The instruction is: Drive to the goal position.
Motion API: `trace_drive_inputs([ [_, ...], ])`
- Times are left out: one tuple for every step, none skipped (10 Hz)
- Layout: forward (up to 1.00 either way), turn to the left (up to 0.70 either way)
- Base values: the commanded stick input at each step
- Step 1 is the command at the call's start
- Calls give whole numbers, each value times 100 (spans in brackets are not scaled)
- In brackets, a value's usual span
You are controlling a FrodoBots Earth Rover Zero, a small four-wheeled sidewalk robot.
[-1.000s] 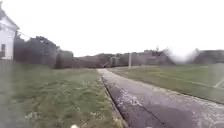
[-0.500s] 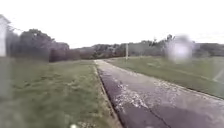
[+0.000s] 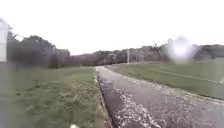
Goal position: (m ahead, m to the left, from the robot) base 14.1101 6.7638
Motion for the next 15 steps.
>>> trace_drive_inputs([
  [70,0],
  [70,0],
  [70,0],
  [70,0],
  [70,0],
  [70,0],
  [70,0],
  [70,0],
  [70,0],
  [70,0],
  [70,0],
  [70,0],
  [70,0],
  [70,0],
  [70,0],
])
